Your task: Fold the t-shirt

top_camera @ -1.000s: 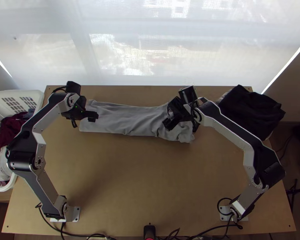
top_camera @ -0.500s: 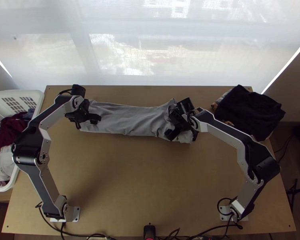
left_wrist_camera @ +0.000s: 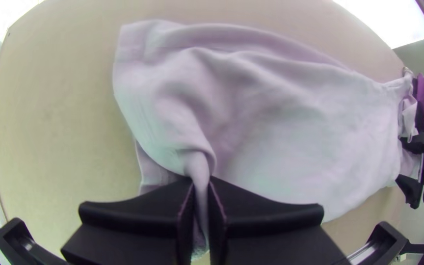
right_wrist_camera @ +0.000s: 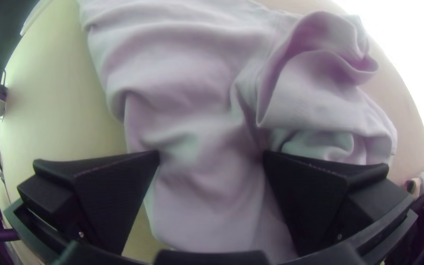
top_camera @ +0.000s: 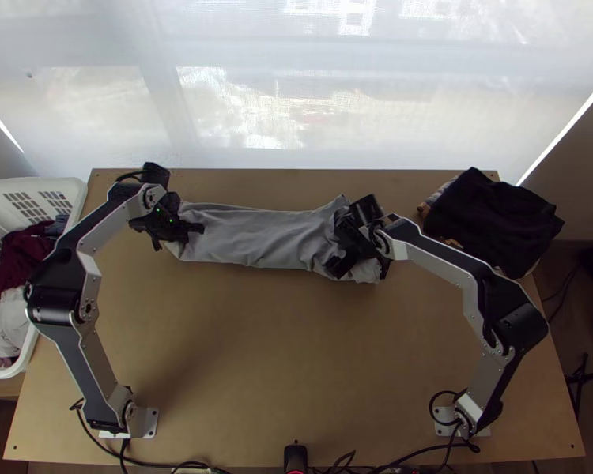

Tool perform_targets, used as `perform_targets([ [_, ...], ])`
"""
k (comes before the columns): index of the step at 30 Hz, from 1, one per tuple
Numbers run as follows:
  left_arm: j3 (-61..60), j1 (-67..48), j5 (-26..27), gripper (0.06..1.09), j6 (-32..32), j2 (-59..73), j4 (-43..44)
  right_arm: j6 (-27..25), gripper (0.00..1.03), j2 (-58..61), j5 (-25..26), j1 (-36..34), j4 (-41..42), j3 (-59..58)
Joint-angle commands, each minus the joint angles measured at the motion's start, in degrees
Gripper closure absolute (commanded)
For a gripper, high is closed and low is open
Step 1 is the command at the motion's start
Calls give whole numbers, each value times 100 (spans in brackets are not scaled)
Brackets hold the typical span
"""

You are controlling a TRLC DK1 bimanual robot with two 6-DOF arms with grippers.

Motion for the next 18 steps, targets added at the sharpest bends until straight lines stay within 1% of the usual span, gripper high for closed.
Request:
perform_targets([
  [1,609,-36,457,105,-56,-325,-346,0,5,178,73,-34,-3,-38],
  [2,732,-53,484,105,-48,-369,-416,0,5,204,99,-25,-3,-38],
  [7,1180,-133,949,105,-48,-607,-609,17,5,301,152,-34,-3,-12],
  [12,1400,-379,1398,105,-56,-809,-609,52,5,336,161,-43,-3,-12],
  [15,1506,-616,1503,105,-4,-870,-609,96,5,274,169,-43,-11,6],
  [18,1629,-836,1503,105,23,-835,-601,210,5,72,161,-43,-29,50],
])
